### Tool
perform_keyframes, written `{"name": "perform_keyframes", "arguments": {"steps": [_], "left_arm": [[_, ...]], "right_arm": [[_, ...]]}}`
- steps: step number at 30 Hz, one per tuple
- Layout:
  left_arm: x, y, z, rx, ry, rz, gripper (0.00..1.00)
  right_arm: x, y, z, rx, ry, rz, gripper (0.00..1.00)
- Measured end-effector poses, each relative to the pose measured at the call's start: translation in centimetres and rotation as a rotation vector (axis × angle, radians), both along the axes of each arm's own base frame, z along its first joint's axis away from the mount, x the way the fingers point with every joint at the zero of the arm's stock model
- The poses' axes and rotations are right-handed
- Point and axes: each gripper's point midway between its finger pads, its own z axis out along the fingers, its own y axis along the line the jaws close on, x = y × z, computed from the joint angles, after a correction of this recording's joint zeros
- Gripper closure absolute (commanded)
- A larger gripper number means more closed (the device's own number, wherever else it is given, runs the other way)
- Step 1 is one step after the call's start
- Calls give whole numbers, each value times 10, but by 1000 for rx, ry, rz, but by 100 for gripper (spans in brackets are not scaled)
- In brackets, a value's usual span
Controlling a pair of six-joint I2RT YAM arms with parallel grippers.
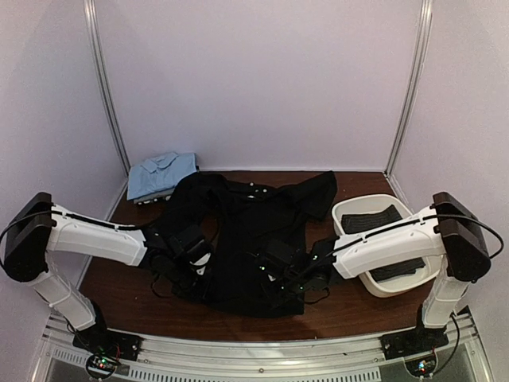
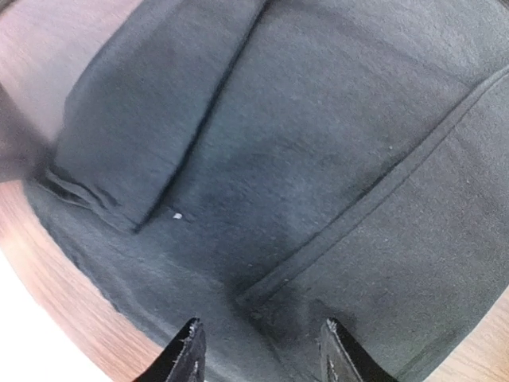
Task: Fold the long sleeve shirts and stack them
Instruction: Flatten out the crumpled shirt at the center of the board.
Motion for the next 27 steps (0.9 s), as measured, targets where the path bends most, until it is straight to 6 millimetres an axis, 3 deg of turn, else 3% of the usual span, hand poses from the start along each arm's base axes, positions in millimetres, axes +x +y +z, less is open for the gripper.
{"name": "perform_keyframes", "arguments": {"steps": [8,14,17,21,24,27], "left_arm": [[-4,12,18,-15,-30,42,76],[11,10,37,-14,-90,68,57],[35,-3,59,-49,-148,80,50],[85,-30,86,-95,-244,100,40],[121,-43,90,-77,-303,109,34],[151,-49,79,-27,-344,123,32]], "right_arm": [[2,-4,-18,-50,-5,-41,46],[11,4,-9,-30,-40,-75,42],[21,2,-5,-23,-54,-100,38],[49,-12,1,-20,-80,-172,32],[78,-28,11,-7,-107,-247,25],[104,-43,18,1,-131,-315,19]]}}
